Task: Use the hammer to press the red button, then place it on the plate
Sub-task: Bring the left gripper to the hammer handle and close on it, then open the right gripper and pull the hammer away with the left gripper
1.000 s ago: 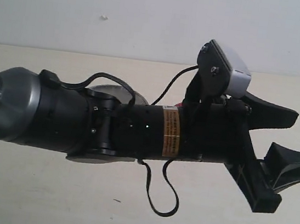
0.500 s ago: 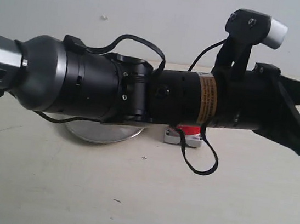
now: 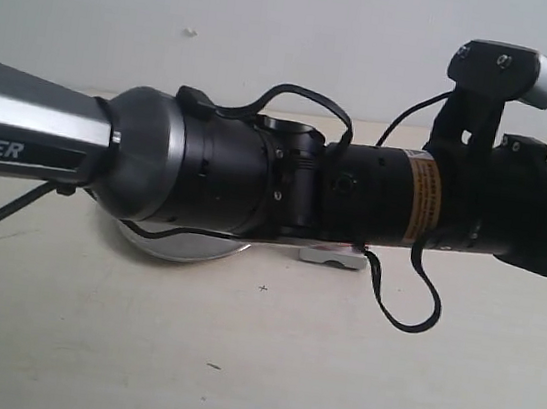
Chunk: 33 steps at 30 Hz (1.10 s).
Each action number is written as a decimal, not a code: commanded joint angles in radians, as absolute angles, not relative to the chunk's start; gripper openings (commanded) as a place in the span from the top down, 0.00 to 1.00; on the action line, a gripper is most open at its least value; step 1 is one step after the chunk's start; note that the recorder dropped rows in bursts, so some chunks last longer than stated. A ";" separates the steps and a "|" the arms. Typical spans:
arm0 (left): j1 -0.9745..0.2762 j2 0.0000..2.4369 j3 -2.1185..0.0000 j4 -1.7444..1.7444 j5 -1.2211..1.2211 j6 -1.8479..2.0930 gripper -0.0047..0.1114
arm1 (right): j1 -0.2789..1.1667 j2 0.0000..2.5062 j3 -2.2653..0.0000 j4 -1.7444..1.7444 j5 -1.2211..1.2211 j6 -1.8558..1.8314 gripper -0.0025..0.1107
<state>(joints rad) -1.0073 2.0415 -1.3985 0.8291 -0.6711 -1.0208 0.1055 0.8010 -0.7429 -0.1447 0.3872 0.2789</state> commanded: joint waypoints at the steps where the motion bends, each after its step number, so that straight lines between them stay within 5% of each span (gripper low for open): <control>1: -1.025 2.060 -1.437 0.827 -0.670 -1.025 0.34 | 0.105 0.793 -0.753 -0.149 0.319 0.273 0.98; 29: -1.046 2.070 -1.454 0.833 -0.660 -1.027 0.47 | 0.105 0.793 -0.753 -0.128 0.322 0.273 0.98; 33: -1.046 2.070 -1.454 0.833 -0.628 -1.029 0.60 | 0.105 0.793 -0.753 -0.129 0.330 0.273 0.98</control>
<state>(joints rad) -1.0416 2.0756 -1.4494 0.8312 -0.6551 -1.0229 0.1055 0.8010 -0.7429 -0.1274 0.3890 0.2789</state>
